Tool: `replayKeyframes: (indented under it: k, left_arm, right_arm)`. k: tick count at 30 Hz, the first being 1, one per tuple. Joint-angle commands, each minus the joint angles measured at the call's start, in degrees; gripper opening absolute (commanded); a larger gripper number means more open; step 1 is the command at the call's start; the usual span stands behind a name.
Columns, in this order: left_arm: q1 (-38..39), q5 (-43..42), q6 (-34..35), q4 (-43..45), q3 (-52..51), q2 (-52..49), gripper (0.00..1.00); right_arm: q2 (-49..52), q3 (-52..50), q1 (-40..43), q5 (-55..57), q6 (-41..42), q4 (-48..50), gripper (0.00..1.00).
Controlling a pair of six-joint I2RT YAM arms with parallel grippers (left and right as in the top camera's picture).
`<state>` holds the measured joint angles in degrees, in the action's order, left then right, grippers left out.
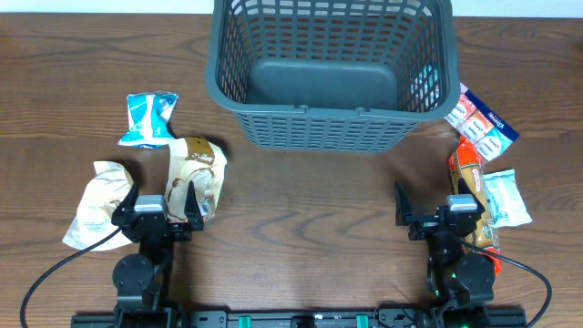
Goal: Pack container
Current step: 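Move the right gripper toward the orange spaghetti pack on the right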
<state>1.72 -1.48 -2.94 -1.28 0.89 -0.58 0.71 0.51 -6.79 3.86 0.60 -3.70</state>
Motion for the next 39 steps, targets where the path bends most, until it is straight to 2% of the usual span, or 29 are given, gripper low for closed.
replayKeyframes:
  k: [1, 7, 12, 19, 26, 39]
  left_arm:
    - [0.0, -0.4, 0.3, -2.6, -0.7, 0.4, 0.99]
    - [0.0, -0.4, 0.3, -2.6, -0.7, 0.3, 0.99]
    - [0.0, -0.4, 0.3, -2.6, -0.7, 0.3, 0.99]
    - [0.0, -0.4, 0.3, -2.6, -0.7, 0.3, 0.99]
    - [0.0, -0.4, 0.3, -2.6, -0.7, 0.3, 0.99]
    - [0.0, -0.4, 0.3, -2.6, -0.7, 0.3, 0.98]
  right_arm:
    - [-0.3, -0.1, 0.1, -0.9, 3.7, -0.2, 0.99]
    - [1.8, 6.3, 0.6, -0.6, 3.6, -7.3, 0.99]
    - [8.3, 15.9, 2.5, 0.7, 3.3, -15.1, 0.99]
    - [17.3, 25.0, 3.8, 0.7, 1.7, -18.3, 0.99]
    - [21.0, 29.2, 3.8, 0.9, -0.5, -18.4, 0.99]
    - [23.7, 29.6, 3.8, 0.8, -0.4, -18.9, 0.99]
